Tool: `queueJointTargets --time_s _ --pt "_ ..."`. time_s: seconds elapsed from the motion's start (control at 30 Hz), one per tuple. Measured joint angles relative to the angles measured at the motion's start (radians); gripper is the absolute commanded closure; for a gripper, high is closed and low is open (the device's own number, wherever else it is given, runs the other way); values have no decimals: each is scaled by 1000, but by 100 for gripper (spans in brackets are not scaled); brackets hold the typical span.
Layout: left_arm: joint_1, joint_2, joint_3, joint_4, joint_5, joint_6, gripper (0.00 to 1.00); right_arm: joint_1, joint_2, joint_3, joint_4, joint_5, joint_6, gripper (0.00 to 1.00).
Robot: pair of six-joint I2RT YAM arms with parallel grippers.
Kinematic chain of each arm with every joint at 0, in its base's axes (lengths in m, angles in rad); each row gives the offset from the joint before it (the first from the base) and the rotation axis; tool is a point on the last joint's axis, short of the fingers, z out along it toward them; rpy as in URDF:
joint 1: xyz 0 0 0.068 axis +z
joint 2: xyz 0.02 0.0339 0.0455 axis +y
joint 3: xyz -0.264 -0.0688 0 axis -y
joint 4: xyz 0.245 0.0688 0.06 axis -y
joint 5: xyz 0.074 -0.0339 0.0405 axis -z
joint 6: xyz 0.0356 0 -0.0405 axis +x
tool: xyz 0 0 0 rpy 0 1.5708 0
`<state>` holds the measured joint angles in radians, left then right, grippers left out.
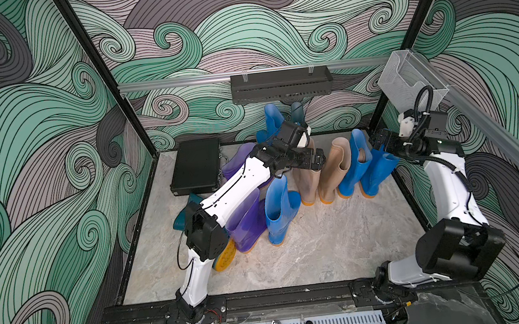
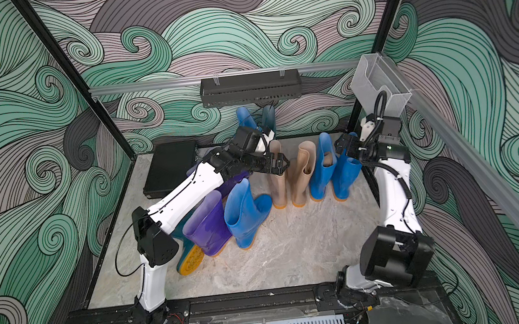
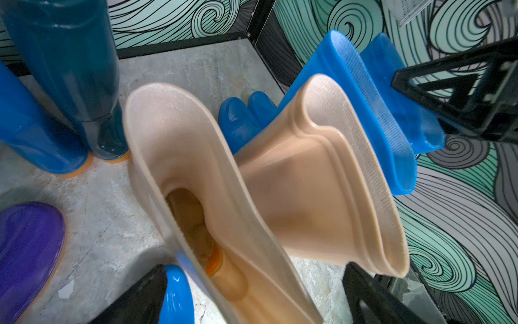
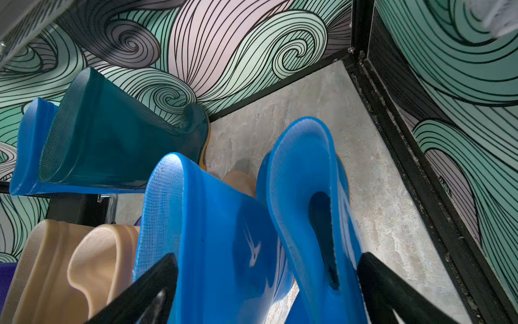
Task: Match and arrange rain boots in pairs
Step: Move a pair of rain boots to the corner of the board.
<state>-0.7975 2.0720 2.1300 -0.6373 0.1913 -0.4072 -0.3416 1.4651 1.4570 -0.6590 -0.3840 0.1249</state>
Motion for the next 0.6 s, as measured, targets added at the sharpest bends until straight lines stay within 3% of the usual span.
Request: queueJointTargets --time_s 0.17,0.37,0.6 --pt "26 0 -89 101 91 -21 1 40 32 42 -43 -11 -23 1" --pt "47 1 -90 161 169 -27 1 129 80 109 -119 92 -90 1" --pt "58 10 -90 171 207 -27 1 159 97 120 -156 213 -135 20"
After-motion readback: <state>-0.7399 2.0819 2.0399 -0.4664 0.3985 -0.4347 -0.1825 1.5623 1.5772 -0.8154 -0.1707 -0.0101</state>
